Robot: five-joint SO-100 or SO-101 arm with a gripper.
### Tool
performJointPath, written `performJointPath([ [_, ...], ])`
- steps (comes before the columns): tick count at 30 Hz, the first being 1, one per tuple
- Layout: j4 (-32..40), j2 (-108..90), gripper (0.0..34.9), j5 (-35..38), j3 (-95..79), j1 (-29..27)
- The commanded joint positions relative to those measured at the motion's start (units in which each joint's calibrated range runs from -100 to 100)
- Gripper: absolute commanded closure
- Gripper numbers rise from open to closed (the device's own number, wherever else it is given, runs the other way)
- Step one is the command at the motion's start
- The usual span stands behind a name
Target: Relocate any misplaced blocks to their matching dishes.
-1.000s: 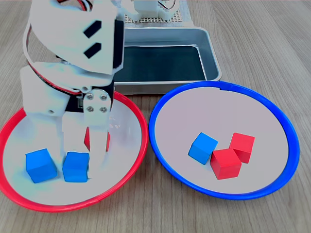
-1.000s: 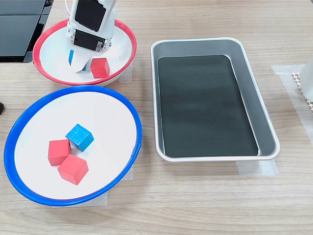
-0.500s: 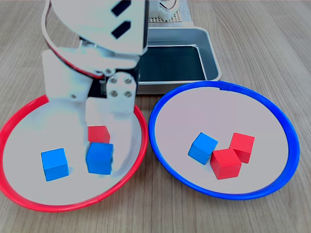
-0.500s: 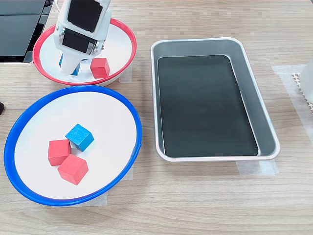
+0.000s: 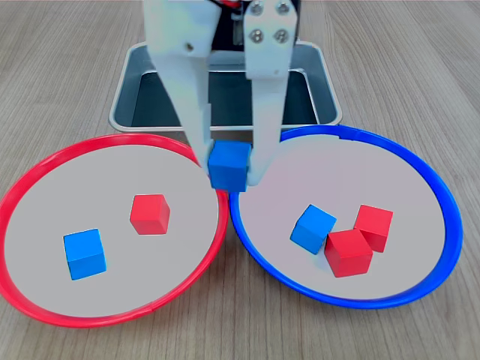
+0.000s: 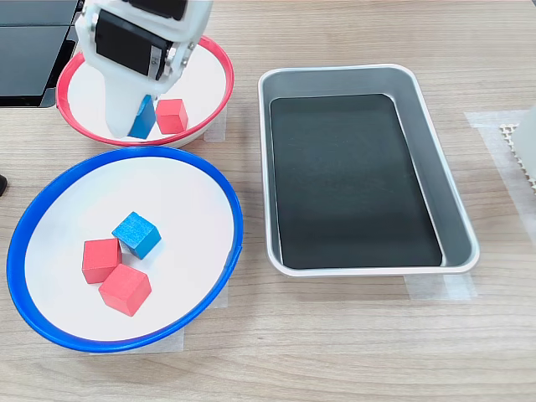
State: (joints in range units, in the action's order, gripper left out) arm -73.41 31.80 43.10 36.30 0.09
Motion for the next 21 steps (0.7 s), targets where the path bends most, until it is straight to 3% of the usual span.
performJointPath([
  [1, -3.0, -4.1, 34.6, -2.4, -0.4, 1.4],
  [21, -5.6, 5.9, 34.6, -13.7, 4.5, 9.6],
])
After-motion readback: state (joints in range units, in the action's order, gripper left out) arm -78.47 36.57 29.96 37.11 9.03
